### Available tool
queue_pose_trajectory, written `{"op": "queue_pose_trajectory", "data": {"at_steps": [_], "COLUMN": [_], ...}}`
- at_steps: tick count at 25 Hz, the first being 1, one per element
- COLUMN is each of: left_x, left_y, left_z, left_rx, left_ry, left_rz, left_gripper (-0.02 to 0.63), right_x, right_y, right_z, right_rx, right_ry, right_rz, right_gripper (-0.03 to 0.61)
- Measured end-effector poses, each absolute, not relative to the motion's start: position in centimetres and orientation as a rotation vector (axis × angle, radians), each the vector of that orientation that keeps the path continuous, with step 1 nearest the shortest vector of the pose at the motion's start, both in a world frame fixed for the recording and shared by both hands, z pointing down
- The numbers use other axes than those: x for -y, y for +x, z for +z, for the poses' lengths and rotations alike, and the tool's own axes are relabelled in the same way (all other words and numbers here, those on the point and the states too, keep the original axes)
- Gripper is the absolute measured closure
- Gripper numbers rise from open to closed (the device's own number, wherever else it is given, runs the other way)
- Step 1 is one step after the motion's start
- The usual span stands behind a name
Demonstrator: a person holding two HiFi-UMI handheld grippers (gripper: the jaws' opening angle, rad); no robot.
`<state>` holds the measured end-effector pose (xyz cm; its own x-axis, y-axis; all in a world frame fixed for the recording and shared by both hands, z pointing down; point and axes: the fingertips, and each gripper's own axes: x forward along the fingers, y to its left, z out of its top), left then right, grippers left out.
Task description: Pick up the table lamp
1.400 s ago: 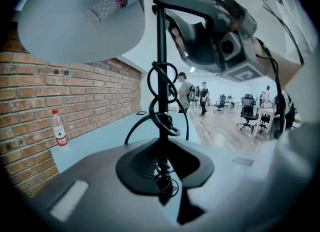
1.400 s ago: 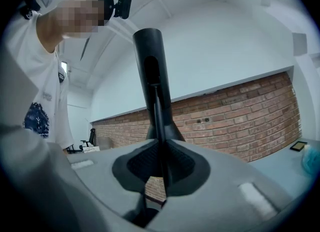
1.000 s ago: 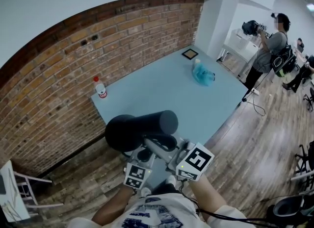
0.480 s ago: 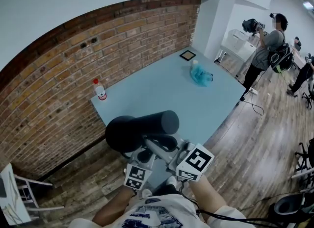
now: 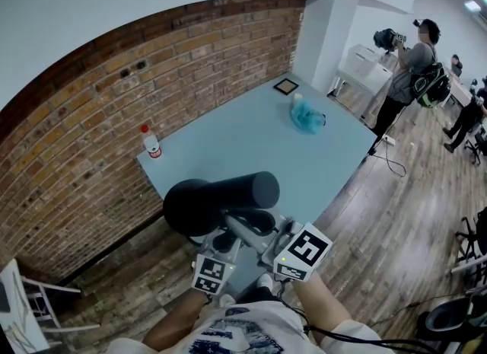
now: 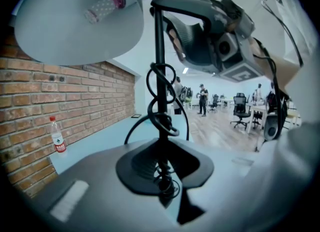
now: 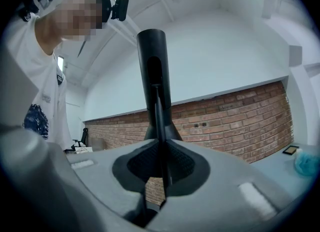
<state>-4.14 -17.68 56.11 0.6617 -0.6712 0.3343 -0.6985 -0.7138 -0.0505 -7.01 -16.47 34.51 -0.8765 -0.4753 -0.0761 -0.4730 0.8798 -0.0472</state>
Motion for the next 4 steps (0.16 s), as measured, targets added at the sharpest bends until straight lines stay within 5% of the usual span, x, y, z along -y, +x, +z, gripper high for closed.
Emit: {"op": "queue_pose_trajectory", "data": {"at_steps": [4], "left_x": [17.58], "left_y": [-3.87], "left_z": [56.12], "left_rx": [1.133], "left_ry": [2.792], "left_rz": [0.510], "left_gripper": [0.565], "right_x": [16.46], "right_y": [-6.84], "right_z": [34.54], "right_rx": [-2.964], "right_ry": [-0.761], "right_rz": [-0.040], "right_gripper": [0.540]}}
